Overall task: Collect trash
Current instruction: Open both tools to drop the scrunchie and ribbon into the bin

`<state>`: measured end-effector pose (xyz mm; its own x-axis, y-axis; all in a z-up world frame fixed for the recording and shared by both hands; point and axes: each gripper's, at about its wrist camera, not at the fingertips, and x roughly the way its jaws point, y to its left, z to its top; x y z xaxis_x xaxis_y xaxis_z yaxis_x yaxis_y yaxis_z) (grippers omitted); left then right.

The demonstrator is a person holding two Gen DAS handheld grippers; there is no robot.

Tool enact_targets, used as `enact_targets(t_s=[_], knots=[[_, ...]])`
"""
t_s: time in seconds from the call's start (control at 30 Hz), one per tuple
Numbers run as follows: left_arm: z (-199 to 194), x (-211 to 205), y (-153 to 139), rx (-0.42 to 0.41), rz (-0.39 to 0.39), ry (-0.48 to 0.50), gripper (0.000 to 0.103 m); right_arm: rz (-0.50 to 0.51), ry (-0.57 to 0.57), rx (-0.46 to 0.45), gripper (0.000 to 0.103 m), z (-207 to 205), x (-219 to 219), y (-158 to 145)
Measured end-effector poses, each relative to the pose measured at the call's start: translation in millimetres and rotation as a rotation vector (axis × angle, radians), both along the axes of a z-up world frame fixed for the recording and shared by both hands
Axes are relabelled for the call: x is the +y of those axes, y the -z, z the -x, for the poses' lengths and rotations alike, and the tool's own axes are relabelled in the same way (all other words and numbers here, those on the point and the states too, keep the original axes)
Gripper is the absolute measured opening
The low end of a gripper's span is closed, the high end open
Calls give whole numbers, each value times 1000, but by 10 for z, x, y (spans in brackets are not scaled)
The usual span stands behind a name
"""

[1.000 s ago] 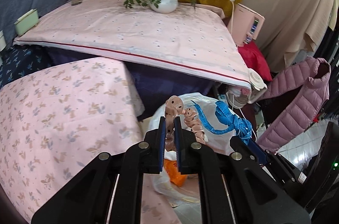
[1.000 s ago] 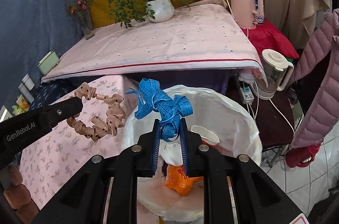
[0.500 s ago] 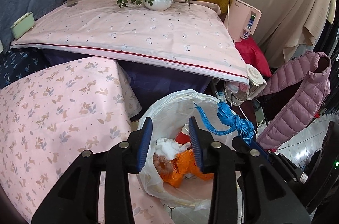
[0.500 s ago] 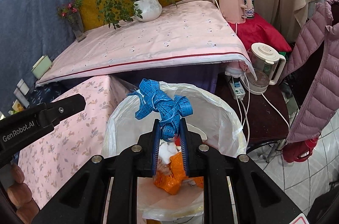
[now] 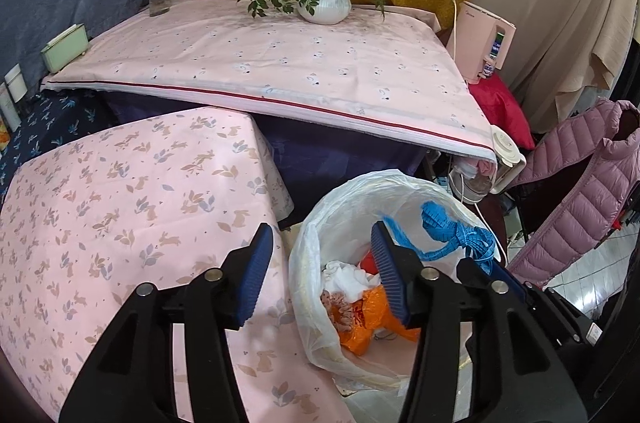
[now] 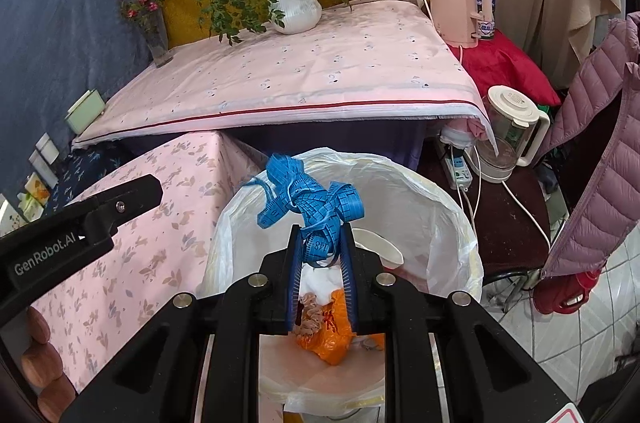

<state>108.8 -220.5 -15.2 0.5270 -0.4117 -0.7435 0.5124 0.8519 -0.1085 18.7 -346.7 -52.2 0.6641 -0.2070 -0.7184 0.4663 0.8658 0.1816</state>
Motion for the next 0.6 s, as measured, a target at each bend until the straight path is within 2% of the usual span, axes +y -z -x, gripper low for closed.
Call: enact_targets(t_s=[0.2, 0.3, 0.43, 0.6], knots=[[4, 71, 21, -5, -10, -13, 50, 12, -17, 2, 20, -12, 48, -12], [4, 114, 32, -11, -16, -27, 57, 23, -26, 3, 21, -18, 82, -31], [27, 184, 39, -29, -28, -42, 60, 38, -35, 5, 34, -7, 135, -71], [59, 281, 51, -40, -43, -55, 62, 74, -52, 13, 41, 17, 227, -126]])
